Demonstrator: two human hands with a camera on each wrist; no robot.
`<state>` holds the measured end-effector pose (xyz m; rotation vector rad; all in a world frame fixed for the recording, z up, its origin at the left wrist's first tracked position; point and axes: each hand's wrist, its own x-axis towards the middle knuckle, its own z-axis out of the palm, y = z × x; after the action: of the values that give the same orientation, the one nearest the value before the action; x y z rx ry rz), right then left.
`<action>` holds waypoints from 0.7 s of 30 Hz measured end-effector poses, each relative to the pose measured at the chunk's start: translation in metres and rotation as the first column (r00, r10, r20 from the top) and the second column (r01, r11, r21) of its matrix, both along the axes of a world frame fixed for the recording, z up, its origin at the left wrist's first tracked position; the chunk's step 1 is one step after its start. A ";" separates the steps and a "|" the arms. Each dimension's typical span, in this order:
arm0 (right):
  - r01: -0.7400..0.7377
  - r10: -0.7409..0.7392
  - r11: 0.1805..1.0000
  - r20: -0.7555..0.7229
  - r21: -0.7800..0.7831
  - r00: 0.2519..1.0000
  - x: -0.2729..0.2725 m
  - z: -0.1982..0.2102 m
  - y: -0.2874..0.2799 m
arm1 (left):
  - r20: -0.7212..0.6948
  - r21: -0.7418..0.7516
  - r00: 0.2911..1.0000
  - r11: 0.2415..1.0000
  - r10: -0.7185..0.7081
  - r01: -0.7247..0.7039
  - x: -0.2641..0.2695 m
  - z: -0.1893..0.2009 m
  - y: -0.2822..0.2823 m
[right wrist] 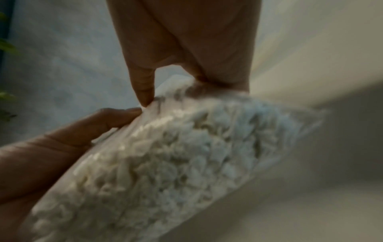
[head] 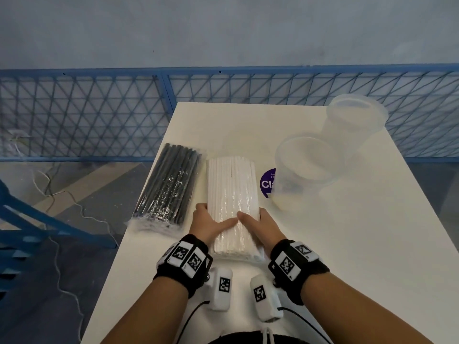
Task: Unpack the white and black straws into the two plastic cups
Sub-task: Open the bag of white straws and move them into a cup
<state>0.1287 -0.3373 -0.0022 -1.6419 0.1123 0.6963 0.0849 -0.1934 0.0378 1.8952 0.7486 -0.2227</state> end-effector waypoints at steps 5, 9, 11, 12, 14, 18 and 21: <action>-0.032 0.019 0.994 0.124 0.104 0.992 0.002 0.013 0.001 | 0.212 0.095 0.974 0.993 -0.082 0.063 -0.012 0.016 -0.015; -0.004 -0.013 0.992 0.139 0.123 0.990 0.004 0.042 0.014 | 0.457 0.237 0.871 0.969 -0.179 0.075 -0.026 0.022 -0.032; 0.027 -0.065 0.973 0.159 0.231 0.985 0.001 0.059 0.013 | 0.462 0.322 0.850 0.941 -0.253 0.106 -0.034 0.031 -0.042; 0.044 -0.091 0.964 0.173 0.262 0.981 -0.002 0.067 0.009 | 0.454 0.374 0.841 0.920 -0.293 0.119 -0.038 0.034 -0.046; 0.044 -0.106 0.967 0.242 0.249 0.964 -0.009 0.081 0.002 | 0.469 0.446 0.796 0.881 -0.382 0.160 -0.049 0.036 -0.050; 0.032 -0.072 0.993 0.364 0.116 0.929 -0.017 0.097 -0.023 | 0.527 0.461 0.673 0.839 -0.520 0.287 -0.061 0.037 -0.049; 0.033 -0.094 0.981 0.316 0.193 0.944 -0.021 0.101 -0.042 | 0.558 0.470 0.669 0.851 -0.491 0.233 -0.051 0.043 -0.041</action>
<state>0.1073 -0.3797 0.0985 -1.5439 -0.1329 0.3675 0.0338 -0.2343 0.0809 2.2596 -0.1185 0.3721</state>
